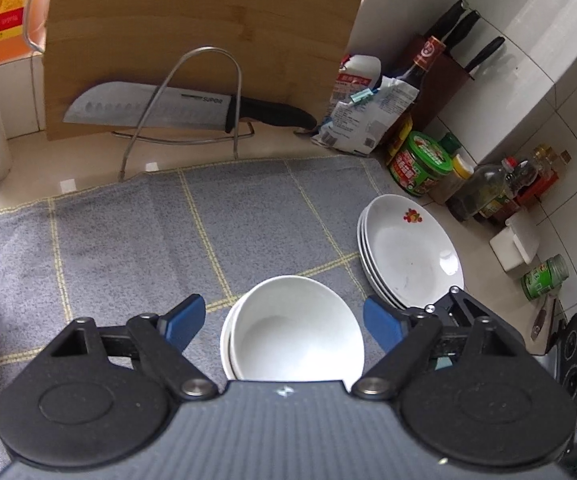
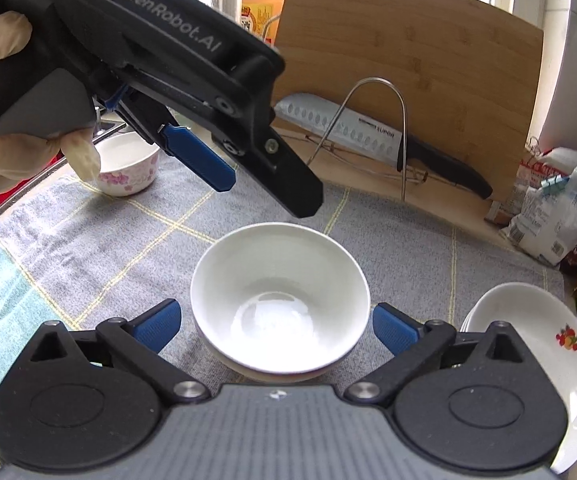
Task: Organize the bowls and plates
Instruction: 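Withdraw the left tool and reach toward another plain white bowl, then grasp the rim of the plain white bowl with the left tool, then lift and carry the held bowl with the left tool over the bowl stack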
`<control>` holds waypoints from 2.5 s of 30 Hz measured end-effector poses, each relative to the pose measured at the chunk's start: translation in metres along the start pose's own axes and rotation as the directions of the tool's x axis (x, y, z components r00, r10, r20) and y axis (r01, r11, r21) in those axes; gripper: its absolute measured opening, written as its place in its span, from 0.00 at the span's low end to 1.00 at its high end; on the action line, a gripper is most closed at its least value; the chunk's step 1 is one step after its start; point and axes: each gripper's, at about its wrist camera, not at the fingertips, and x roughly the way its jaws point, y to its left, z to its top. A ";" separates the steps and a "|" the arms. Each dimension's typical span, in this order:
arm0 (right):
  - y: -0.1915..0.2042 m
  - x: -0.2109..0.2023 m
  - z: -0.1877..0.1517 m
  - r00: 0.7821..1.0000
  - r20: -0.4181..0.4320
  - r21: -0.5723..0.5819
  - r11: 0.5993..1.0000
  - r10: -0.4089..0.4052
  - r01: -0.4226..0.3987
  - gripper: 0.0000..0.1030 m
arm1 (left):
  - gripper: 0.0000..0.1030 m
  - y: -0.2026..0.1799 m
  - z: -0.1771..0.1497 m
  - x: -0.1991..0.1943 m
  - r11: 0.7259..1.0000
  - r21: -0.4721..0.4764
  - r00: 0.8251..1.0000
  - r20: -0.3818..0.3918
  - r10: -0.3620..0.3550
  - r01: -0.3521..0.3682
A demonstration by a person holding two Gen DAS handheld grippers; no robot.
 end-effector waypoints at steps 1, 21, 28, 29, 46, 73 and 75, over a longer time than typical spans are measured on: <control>0.001 -0.001 0.002 1.000 0.004 -0.003 1.000 -0.001 0.001 1.00 | 0.83 0.002 -0.001 -0.004 1.000 -0.001 1.000 0.014 0.015 -0.015; 0.119 0.044 0.070 0.991 0.003 -0.182 0.975 0.130 -0.128 1.00 | 0.99 0.136 -0.074 -0.119 0.963 -0.067 0.935 0.230 0.269 -0.261; 0.157 0.082 0.086 0.991 -0.049 -0.182 0.975 0.120 -0.128 1.00 | 0.99 0.204 -0.074 -0.118 0.965 -0.112 0.954 0.160 0.253 -0.237; 0.160 0.087 0.087 0.992 -0.057 -0.178 0.976 0.116 -0.124 1.00 | 0.99 0.212 -0.071 -0.116 0.969 -0.119 0.962 0.144 0.232 -0.216; 0.182 0.166 0.111 0.987 -0.141 -0.176 0.979 0.079 -0.104 1.00 | 0.99 0.270 -0.020 -0.060 0.991 -0.126 0.996 0.066 0.052 -0.044; 0.192 0.190 0.129 0.992 -0.093 -0.211 0.972 0.087 -0.105 0.89 | 0.74 0.274 -0.010 -0.050 0.992 -0.128 0.998 0.059 0.002 0.006; 0.193 0.187 0.131 0.992 -0.086 -0.209 0.972 0.087 -0.104 0.89 | 0.74 0.273 -0.010 -0.051 0.992 -0.125 0.998 0.061 0.003 0.005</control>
